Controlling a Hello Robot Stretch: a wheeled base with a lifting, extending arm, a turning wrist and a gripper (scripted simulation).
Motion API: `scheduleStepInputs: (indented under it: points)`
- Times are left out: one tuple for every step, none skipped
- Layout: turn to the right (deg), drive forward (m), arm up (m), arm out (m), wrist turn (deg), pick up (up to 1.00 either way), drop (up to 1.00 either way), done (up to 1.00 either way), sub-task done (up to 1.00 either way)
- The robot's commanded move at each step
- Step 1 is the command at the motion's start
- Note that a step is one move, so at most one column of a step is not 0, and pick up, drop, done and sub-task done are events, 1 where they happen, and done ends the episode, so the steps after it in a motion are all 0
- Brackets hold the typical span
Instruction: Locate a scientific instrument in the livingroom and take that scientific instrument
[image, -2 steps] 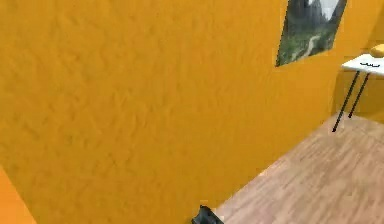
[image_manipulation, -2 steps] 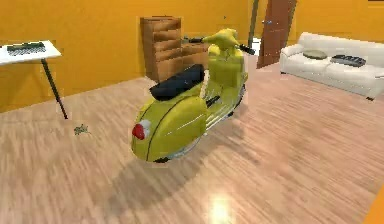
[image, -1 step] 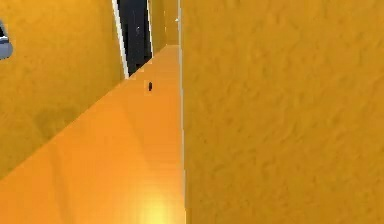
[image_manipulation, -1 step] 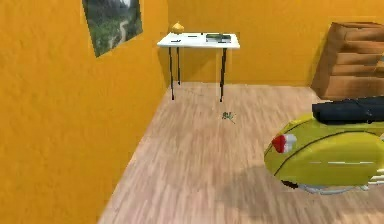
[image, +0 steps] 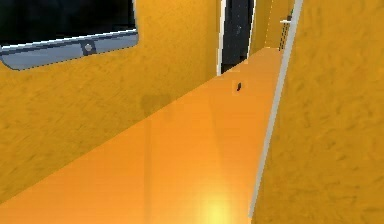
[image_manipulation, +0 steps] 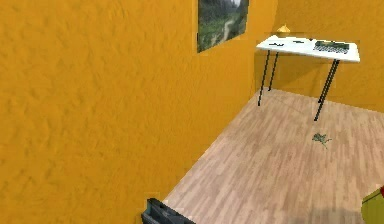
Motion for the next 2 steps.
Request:
scheduleStepInputs:
  points:
    - [0.0, 0.00, 0.18, 0.00, 0.0, 0.00, 0.00, 0.00, 0.00]
    - [0.0, 0.00, 0.00, 0.30, 0.0, 0.00, 0.00, 0.00, 0.00]
